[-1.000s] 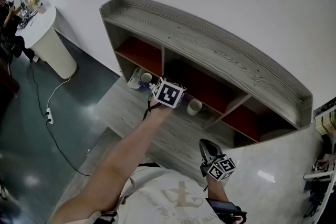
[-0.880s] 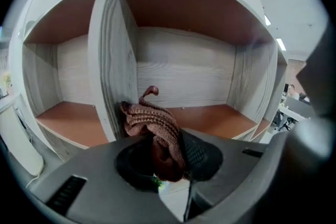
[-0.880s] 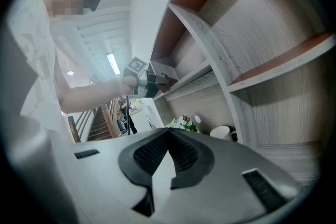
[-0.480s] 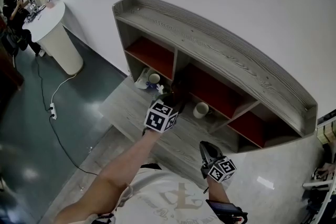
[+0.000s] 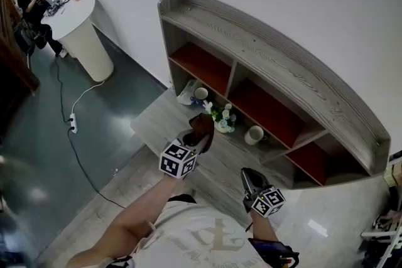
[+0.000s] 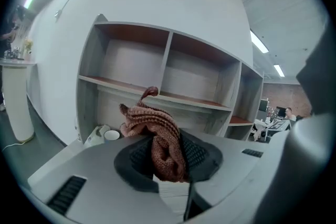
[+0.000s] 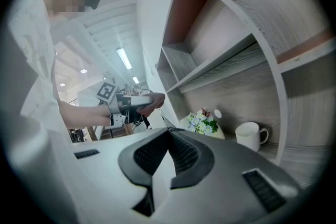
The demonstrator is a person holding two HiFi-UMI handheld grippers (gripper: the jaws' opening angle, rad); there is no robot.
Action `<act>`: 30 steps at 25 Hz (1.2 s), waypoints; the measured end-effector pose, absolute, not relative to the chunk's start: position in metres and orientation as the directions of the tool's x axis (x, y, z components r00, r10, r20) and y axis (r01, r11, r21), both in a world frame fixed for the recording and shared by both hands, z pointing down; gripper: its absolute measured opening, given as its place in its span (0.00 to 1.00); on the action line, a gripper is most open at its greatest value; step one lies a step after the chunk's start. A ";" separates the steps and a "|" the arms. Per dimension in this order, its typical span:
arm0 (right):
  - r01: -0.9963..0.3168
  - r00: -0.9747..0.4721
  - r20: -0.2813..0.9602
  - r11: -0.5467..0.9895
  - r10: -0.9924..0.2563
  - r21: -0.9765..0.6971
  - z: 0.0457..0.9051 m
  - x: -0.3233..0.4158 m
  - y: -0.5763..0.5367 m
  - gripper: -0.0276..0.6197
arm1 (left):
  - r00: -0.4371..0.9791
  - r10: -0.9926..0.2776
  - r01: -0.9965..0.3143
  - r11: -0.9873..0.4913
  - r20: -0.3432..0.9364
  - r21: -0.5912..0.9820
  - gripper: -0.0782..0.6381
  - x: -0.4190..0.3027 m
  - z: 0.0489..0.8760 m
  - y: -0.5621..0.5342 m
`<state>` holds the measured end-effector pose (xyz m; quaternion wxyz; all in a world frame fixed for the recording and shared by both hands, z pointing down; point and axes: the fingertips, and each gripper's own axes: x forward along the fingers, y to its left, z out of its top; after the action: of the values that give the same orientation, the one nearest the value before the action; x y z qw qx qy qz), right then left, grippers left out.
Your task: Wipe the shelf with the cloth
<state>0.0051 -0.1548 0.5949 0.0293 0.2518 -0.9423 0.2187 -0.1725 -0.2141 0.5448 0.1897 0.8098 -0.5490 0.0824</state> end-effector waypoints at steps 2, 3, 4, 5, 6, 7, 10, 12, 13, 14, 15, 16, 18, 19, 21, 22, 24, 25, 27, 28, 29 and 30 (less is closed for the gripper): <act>-0.470 -0.882 0.166 0.789 -0.442 -0.395 0.595 -0.004 -0.155 0.05 | 0.366 -0.867 -0.926 -0.303 0.339 0.224 0.24 -0.187 0.548 -0.203; -0.461 -0.887 0.166 0.795 -0.431 -0.394 0.595 -0.009 -0.155 0.05 | 0.357 -0.870 -0.929 -0.293 0.340 0.226 0.24 -0.193 0.550 -0.197; -0.452 -0.891 0.167 0.801 -0.421 -0.393 0.595 -0.013 -0.155 0.05 | 0.349 -0.872 -0.932 -0.282 0.343 0.229 0.24 -0.198 0.553 -0.192; -0.443 -0.896 0.168 0.806 -0.411 -0.392 0.596 -0.018 -0.156 0.05 | 0.340 -0.874 -0.934 -0.272 0.347 0.231 0.24 -0.203 0.555 -0.187; -0.435 -0.900 0.169 0.811 -0.401 -0.392 0.596 -0.022 -0.156 0.05 | 0.333 -0.875 -0.936 -0.262 0.350 0.234 0.24 -0.208 0.558 -0.181; -0.427 -0.904 0.170 0.815 -0.392 -0.391 0.597 -0.027 -0.156 0.05 | 0.326 -0.877 -0.938 -0.254 0.352 0.236 0.24 -0.212 0.560 -0.177; -0.405 -0.914 0.167 0.827 -0.369 -0.391 0.596 -0.042 -0.157 0.05 | 0.308 -0.883 -0.942 -0.231 0.355 0.243 0.24 -0.225 0.565 -0.164; -0.393 -0.920 0.164 0.833 -0.357 -0.389 0.595 -0.052 -0.158 0.05 | 0.302 -0.884 -0.943 -0.221 0.357 0.249 0.24 -0.232 0.567 -0.157; -0.387 -0.922 0.163 0.837 -0.351 -0.388 0.594 -0.057 -0.158 0.05 | 0.301 -0.884 -0.943 -0.219 0.357 0.252 0.24 -0.235 0.568 -0.153; -0.383 -0.924 0.162 0.840 -0.347 -0.386 0.593 -0.061 -0.159 0.05 | 0.301 -0.884 -0.942 -0.218 0.358 0.255 0.24 -0.238 0.569 -0.151; -0.379 -0.925 0.161 0.842 -0.344 -0.383 0.592 -0.066 -0.160 0.05 | 0.299 -0.883 -0.943 -0.215 0.362 0.254 0.24 -0.241 0.570 -0.150; -0.378 -0.926 0.160 0.844 -0.342 -0.380 0.592 -0.071 -0.161 0.05 | 0.294 -0.882 -0.945 -0.211 0.368 0.248 0.24 -0.245 0.572 -0.150; -0.379 -0.925 0.162 0.847 -0.343 -0.374 0.591 -0.079 -0.165 0.05 | 0.282 -0.881 -0.951 -0.204 0.380 0.233 0.24 -0.253 0.574 -0.153; -0.381 -0.924 0.164 0.847 -0.344 -0.371 0.591 -0.083 -0.167 0.05 | 0.280 -0.881 -0.952 -0.204 0.381 0.229 0.24 -0.257 0.574 -0.155; -0.388 -0.921 0.168 0.847 -0.350 -0.364 0.591 -0.092 -0.171 0.05 | 0.285 -0.881 -0.951 -0.211 0.376 0.227 0.24 -0.264 0.573 -0.161; -0.393 -0.919 0.170 0.846 -0.355 -0.361 0.591 -0.095 -0.174 0.05 | 0.292 -0.881 -0.949 -0.218 0.372 0.229 0.24 -0.267 0.572 -0.164; -0.407 -0.913 0.174 0.842 -0.368 -0.353 0.590 -0.103 -0.181 0.05 | 0.313 -0.878 -0.942 -0.240 0.362 0.234 0.24 -0.272 0.571 -0.172; -0.415 -0.910 0.174 0.841 -0.377 -0.349 0.590 -0.107 -0.184 0.05 | 0.328 -0.875 -0.937 -0.255 0.356 0.238 0.24 -0.274 0.570 -0.176; -0.431 -0.902 0.171 0.836 -0.395 -0.340 0.587 -0.115 -0.191 0.05 | 0.367 -0.866 -0.923 -0.296 0.340 0.245 0.24 -0.277 0.568 -0.183; -0.439 -0.899 0.168 0.834 -0.405 -0.335 0.585 -0.118 -0.194 0.05 | 0.389 -0.859 -0.915 -0.318 0.332 0.249 0.24 -0.277 0.566 -0.186; -0.447 -0.894 0.164 0.831 -0.416 -0.331 0.582 -0.122 -0.197 0.05 | 0.409 -0.853 -0.906 -0.339 0.325 0.252 0.24 -0.278 0.565 -0.190; -0.456 -0.890 0.161 0.828 -0.427 -0.326 0.580 -0.125 -0.200 0.05 | 0.427 -0.846 -0.899 -0.358 0.320 0.253 0.24 -0.278 0.564 -0.194</act>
<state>-0.1247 -0.1997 0.5796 0.0404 0.2313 -0.9551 0.1806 -0.2784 -0.1942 0.5639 0.1975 0.8213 -0.5310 0.0672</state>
